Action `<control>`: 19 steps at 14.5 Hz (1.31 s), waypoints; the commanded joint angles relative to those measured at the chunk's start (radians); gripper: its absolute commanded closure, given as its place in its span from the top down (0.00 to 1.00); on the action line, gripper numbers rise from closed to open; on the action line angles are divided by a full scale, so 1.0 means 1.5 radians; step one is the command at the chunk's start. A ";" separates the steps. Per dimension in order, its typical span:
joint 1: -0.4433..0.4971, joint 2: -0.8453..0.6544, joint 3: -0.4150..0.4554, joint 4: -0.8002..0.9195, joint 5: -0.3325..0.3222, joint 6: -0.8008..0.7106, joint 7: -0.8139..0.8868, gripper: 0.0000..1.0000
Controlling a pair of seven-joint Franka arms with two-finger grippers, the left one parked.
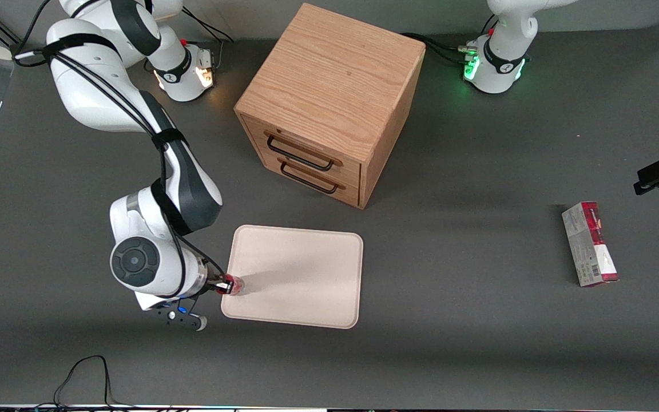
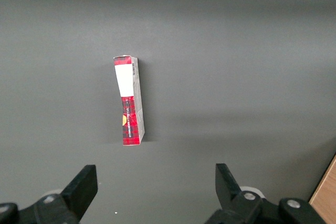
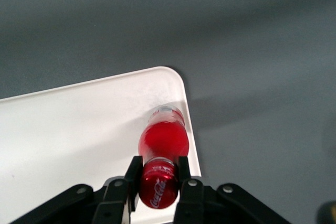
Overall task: Place coke bottle on tray
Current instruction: 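Lower the bottle onto the tray and open the right gripper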
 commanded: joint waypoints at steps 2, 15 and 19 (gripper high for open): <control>0.010 0.015 0.003 0.027 -0.021 0.001 0.022 0.00; 0.011 0.015 0.005 0.022 -0.050 0.002 0.020 1.00; 0.006 0.000 0.005 0.021 -0.047 -0.005 0.022 1.00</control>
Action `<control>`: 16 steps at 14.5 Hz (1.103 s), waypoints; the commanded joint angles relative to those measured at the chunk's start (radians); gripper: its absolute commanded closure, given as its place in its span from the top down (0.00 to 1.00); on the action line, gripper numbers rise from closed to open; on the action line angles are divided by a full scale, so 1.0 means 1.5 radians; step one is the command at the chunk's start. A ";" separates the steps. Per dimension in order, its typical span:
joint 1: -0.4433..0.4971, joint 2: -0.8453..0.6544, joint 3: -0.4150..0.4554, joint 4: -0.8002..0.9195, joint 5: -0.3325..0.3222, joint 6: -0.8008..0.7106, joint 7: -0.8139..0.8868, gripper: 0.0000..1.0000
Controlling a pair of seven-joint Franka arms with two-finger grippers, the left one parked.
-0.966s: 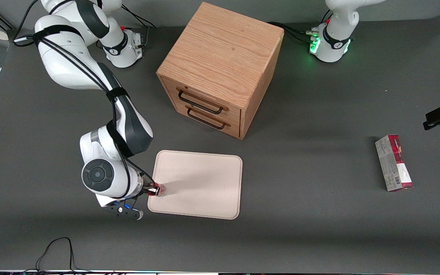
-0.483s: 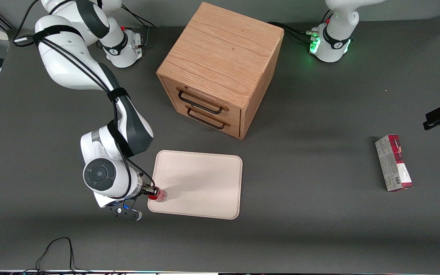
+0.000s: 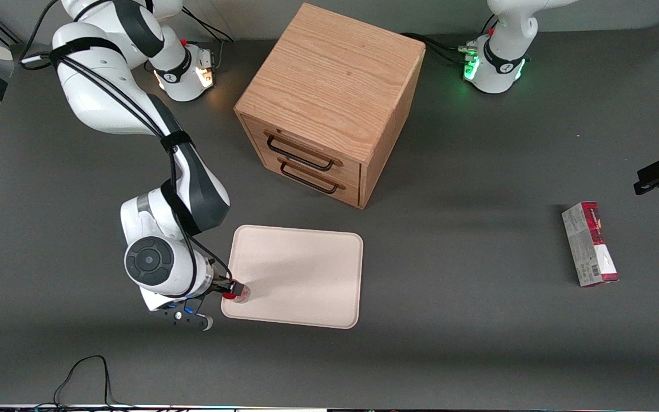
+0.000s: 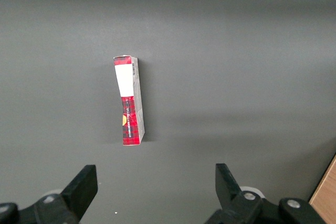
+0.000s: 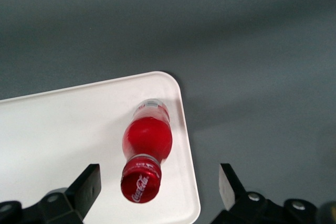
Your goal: Place coke bottle on tray
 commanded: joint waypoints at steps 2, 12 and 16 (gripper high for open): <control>-0.011 -0.026 0.006 0.013 -0.013 -0.011 0.007 1.00; -0.129 -0.297 0.013 -0.213 0.075 -0.136 -0.228 1.00; -0.143 -0.481 -0.048 -0.395 0.121 -0.129 -0.365 1.00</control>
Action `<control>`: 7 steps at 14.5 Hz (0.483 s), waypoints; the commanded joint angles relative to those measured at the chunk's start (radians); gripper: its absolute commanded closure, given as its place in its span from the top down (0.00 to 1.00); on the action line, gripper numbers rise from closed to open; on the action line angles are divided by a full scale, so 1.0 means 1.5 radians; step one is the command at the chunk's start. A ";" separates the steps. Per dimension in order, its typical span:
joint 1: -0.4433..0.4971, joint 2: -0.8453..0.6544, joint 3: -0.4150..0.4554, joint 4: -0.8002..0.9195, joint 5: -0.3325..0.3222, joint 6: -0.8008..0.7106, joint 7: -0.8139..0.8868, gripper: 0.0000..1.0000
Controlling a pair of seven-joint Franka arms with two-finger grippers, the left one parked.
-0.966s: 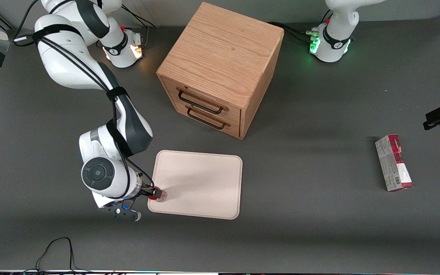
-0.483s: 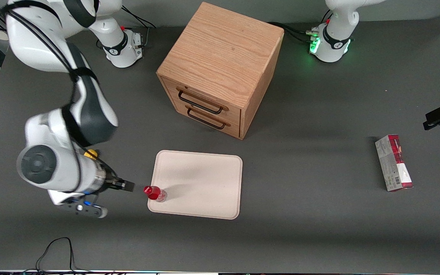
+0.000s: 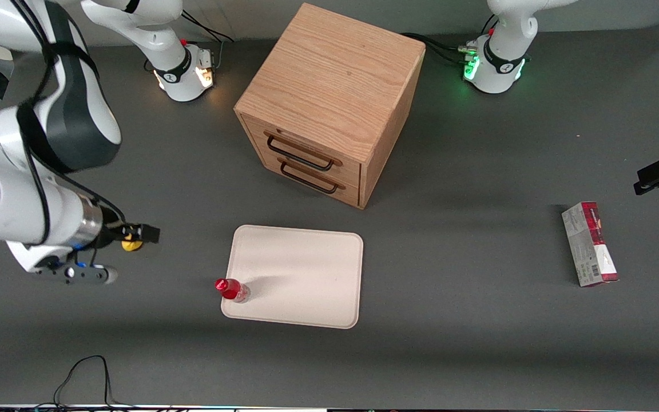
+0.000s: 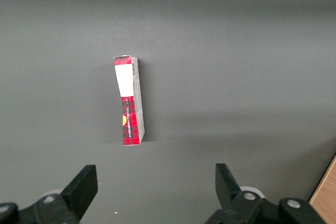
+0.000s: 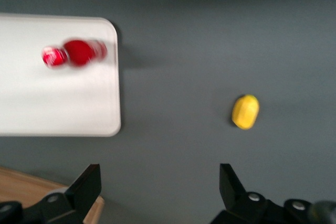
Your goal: Place coke bottle on tray
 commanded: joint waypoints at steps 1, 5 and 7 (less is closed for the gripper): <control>-0.003 -0.193 -0.072 -0.209 0.074 0.038 -0.105 1.00; 0.052 -0.294 -0.152 -0.287 0.093 0.042 -0.131 1.00; 0.047 -0.305 -0.152 -0.287 0.090 0.042 -0.131 1.00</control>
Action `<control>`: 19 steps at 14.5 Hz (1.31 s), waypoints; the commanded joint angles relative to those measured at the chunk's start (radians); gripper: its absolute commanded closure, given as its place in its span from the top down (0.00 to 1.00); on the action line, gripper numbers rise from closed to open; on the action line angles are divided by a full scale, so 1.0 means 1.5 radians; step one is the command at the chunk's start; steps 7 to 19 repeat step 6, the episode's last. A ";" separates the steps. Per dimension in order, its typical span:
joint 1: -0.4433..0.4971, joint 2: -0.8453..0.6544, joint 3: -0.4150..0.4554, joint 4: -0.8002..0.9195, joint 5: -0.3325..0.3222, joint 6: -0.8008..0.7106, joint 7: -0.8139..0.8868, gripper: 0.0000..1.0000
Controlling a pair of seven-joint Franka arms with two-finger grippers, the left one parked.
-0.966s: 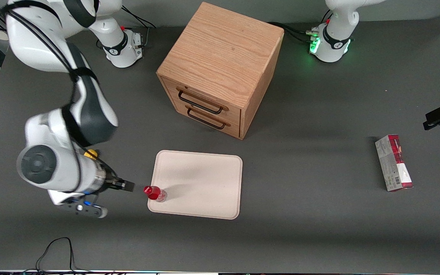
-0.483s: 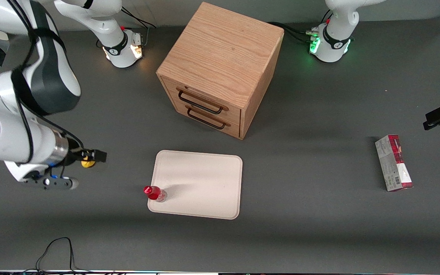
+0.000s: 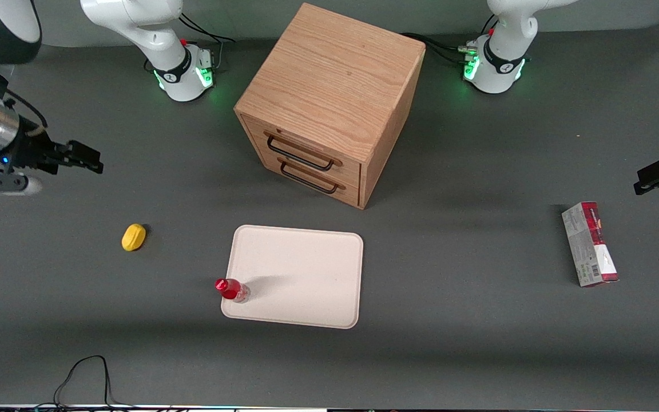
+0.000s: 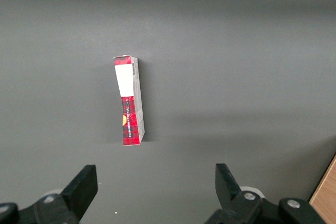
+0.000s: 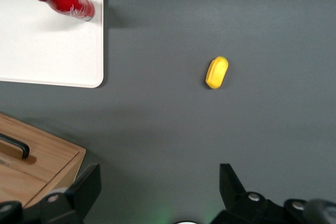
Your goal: Place coke bottle on tray
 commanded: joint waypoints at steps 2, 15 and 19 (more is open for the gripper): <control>-0.003 -0.021 -0.004 -0.024 0.011 0.023 -0.012 1.00; -0.067 -0.008 0.064 -0.012 0.014 0.022 -0.022 1.00; -0.067 -0.008 0.064 -0.012 0.014 0.022 -0.022 1.00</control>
